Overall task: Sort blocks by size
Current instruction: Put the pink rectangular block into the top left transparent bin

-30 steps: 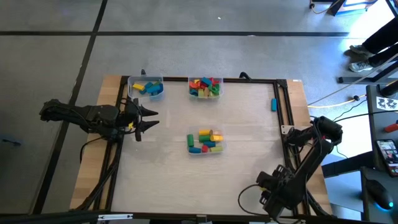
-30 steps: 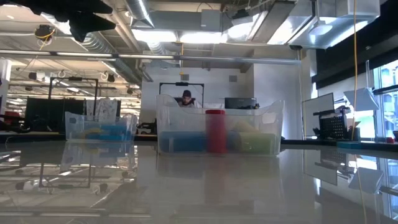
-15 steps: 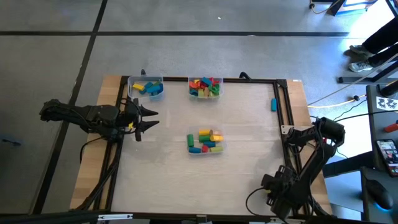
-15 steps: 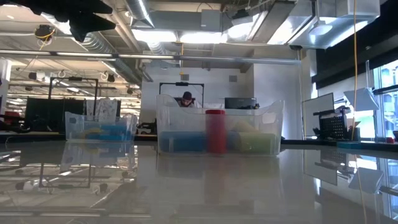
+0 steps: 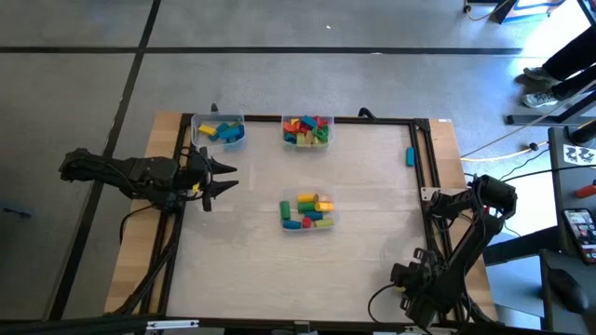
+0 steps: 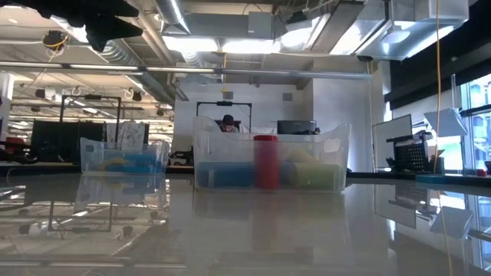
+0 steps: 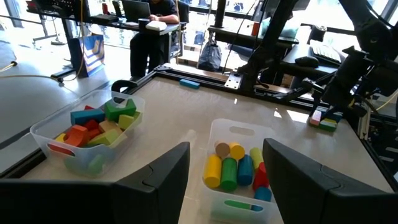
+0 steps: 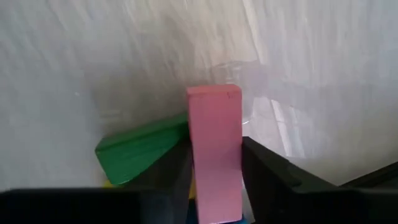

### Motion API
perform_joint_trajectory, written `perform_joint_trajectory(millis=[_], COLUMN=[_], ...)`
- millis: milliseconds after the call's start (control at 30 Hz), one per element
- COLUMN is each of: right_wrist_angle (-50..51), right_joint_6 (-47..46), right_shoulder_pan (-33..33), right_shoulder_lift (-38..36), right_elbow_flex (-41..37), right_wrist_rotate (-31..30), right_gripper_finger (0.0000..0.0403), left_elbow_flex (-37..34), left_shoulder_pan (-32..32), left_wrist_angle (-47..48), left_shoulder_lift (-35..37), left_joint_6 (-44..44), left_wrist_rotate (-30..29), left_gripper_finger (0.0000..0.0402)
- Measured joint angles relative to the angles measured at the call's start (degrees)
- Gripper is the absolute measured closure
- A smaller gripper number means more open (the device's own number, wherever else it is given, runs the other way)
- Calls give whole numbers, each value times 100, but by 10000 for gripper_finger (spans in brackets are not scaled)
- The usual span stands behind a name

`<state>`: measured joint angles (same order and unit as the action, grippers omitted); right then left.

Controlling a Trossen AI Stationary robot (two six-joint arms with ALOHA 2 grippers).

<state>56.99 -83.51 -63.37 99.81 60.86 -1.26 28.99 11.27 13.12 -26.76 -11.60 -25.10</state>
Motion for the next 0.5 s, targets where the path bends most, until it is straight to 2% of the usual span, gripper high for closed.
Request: perform_joint_trajectory(millis=[133,300,500], right_wrist_angle=[4,170,916], right_joint_6=[121,84,27], right_shoulder_pan=[0,36,430], right_shoulder_lift=[0,34,31], right_elbow_flex=[2,164,838], right_wrist_rotate=[0,44,-64], right_gripper_finger=[304,294,296], left_elbow_flex=[0,0,0], left_shoulder_pan=[0,0,0], left_wrist_angle=[-2,-2,-2], left_shoulder_lift=[0,0,0], left_joint_6=[0,0,2], left_wrist_rotate=[0,0,0], left_gripper_finger=[203,203,203])
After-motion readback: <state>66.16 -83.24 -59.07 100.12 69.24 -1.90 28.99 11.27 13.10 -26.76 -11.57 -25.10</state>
